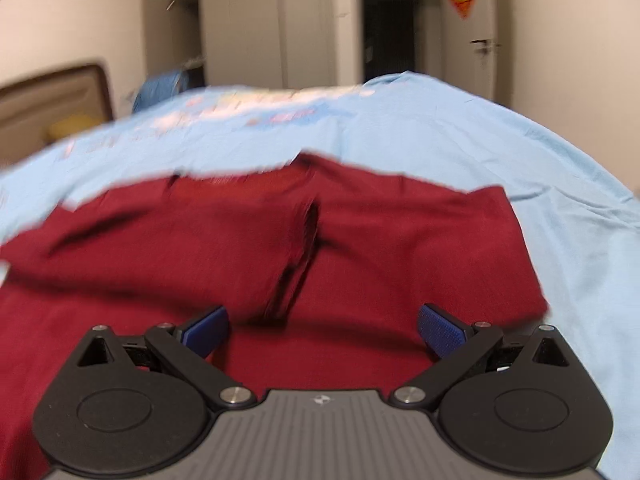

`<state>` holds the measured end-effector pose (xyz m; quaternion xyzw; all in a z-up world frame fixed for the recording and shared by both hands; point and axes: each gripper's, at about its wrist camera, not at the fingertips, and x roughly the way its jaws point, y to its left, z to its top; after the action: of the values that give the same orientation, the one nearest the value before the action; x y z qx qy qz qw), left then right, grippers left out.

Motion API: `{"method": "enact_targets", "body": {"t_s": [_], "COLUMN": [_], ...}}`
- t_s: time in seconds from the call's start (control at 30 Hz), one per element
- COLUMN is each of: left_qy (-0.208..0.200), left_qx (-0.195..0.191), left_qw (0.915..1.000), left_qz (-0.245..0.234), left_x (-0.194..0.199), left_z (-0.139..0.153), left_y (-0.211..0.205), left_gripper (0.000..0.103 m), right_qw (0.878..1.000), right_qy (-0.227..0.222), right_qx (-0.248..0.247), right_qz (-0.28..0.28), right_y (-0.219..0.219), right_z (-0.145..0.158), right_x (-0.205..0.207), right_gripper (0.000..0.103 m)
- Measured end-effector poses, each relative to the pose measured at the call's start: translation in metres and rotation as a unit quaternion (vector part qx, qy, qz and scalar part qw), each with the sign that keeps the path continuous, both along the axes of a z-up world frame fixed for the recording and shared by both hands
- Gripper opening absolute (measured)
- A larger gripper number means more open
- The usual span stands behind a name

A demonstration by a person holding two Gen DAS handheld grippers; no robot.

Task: Fold small clothes
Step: 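Open the left gripper and withdraw it from the folded side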

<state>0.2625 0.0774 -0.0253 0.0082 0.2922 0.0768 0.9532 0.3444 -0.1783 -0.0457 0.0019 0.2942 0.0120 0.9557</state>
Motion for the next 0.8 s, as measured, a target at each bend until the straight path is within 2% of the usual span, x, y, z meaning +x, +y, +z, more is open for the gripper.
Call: {"method": "enact_targets", "body": {"t_s": [0.07, 0.2, 0.33, 0.5, 0.63, 0.7, 0.8], "left_qy": [0.002, 0.0, 0.007, 0.028, 0.028, 0.022, 0.011], "left_qx": [-0.009, -0.019, -0.023, -0.005, -0.031, -0.052, -0.1], "left_qw": [1.0, 0.9998, 0.9997, 0.9996, 0.9991, 0.9984, 0.9946], "left_qz": [0.001, -0.001, -0.011, -0.001, 0.004, -0.001, -0.026], "left_x": [-0.012, -0.039, -0.06, -0.078, -0.09, -0.098, -0.109], "left_z": [-0.003, -0.004, -0.005, -0.011, -0.009, -0.006, -0.005], "left_y": [-0.001, 0.001, 0.008, 0.017, 0.026, 0.027, 0.027], "left_gripper": [0.102, 0.102, 0.102, 0.102, 0.102, 0.102, 0.102], "right_qw": [0.999, 0.999, 0.999, 0.999, 1.0, 1.0, 1.0], "right_qy": [0.012, 0.018, 0.037, 0.009, 0.013, 0.011, 0.002], "right_qx": [-0.033, -0.031, -0.023, -0.036, 0.008, 0.005, 0.008], "right_qz": [0.011, 0.028, 0.015, 0.004, -0.017, -0.024, -0.001], "right_y": [0.006, 0.002, -0.012, -0.031, -0.043, -0.04, -0.03], "right_z": [0.0, 0.0, -0.007, -0.011, -0.007, -0.005, -0.006], "right_x": [-0.024, -0.079, -0.13, -0.192, -0.215, -0.223, -0.24], "right_gripper": [0.103, 0.103, 0.103, 0.103, 0.103, 0.103, 0.103]}}
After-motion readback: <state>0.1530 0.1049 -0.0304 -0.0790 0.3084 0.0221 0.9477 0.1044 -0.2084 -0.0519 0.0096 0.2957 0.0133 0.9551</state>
